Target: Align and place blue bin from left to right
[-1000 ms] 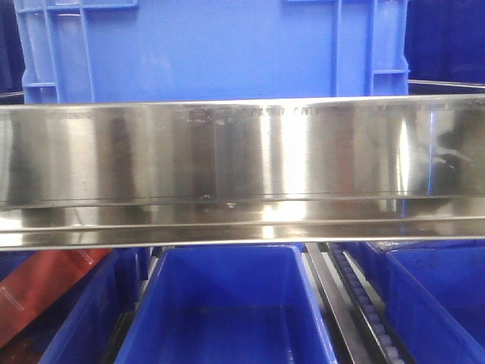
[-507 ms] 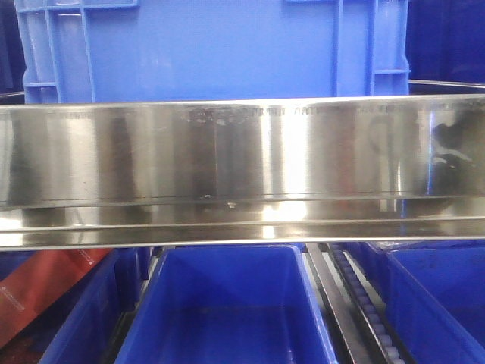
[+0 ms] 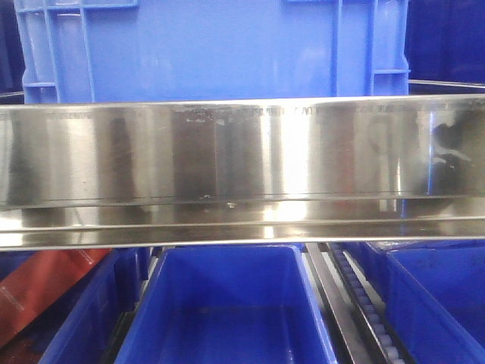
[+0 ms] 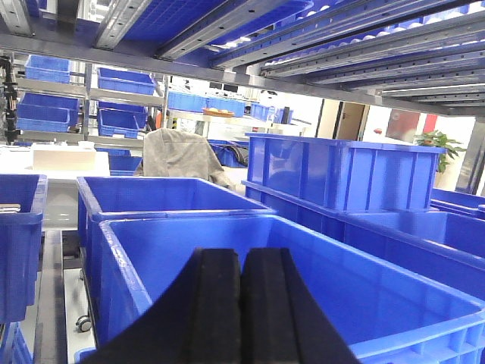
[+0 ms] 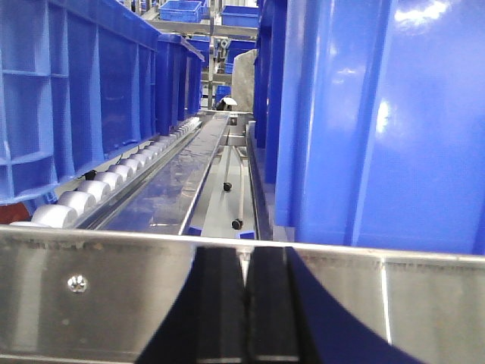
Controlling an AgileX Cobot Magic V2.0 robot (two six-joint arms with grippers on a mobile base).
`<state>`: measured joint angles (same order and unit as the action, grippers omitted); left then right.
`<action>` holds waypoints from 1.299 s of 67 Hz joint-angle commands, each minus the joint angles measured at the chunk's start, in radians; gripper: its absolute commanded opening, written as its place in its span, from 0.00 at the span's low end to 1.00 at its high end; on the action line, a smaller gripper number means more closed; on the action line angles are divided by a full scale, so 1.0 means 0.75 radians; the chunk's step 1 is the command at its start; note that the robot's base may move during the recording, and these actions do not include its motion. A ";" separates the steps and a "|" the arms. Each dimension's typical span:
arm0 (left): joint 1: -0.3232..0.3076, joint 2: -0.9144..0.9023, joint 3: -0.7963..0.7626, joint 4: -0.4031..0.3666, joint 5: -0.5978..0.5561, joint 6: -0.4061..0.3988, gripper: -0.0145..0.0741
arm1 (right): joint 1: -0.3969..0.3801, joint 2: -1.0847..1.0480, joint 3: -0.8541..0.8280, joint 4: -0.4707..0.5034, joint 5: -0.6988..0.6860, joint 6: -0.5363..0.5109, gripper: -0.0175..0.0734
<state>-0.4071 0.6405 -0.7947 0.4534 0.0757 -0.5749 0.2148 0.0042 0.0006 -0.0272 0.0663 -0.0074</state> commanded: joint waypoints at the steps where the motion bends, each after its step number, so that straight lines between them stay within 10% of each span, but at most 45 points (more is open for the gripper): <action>1: -0.009 -0.005 0.004 0.004 -0.015 -0.001 0.04 | 0.002 -0.006 -0.001 0.005 -0.018 -0.005 0.10; 27: -0.009 -0.004 0.004 -0.005 -0.006 -0.001 0.04 | 0.002 -0.006 -0.001 0.005 -0.018 -0.005 0.10; 44: 0.064 -0.038 0.055 -0.279 0.083 0.007 0.04 | 0.002 -0.006 -0.001 0.005 -0.018 -0.005 0.10; 66: 0.388 -0.319 0.409 -0.576 -0.139 0.803 0.04 | 0.002 -0.006 -0.001 0.005 -0.018 -0.005 0.10; 87: 0.487 -0.605 0.731 -0.561 -0.082 0.834 0.04 | 0.002 -0.006 -0.001 0.005 -0.018 -0.005 0.10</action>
<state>-0.0476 0.2340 -0.2934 0.0343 0.0228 0.0418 0.2148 0.0042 0.0006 -0.0272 0.0663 -0.0074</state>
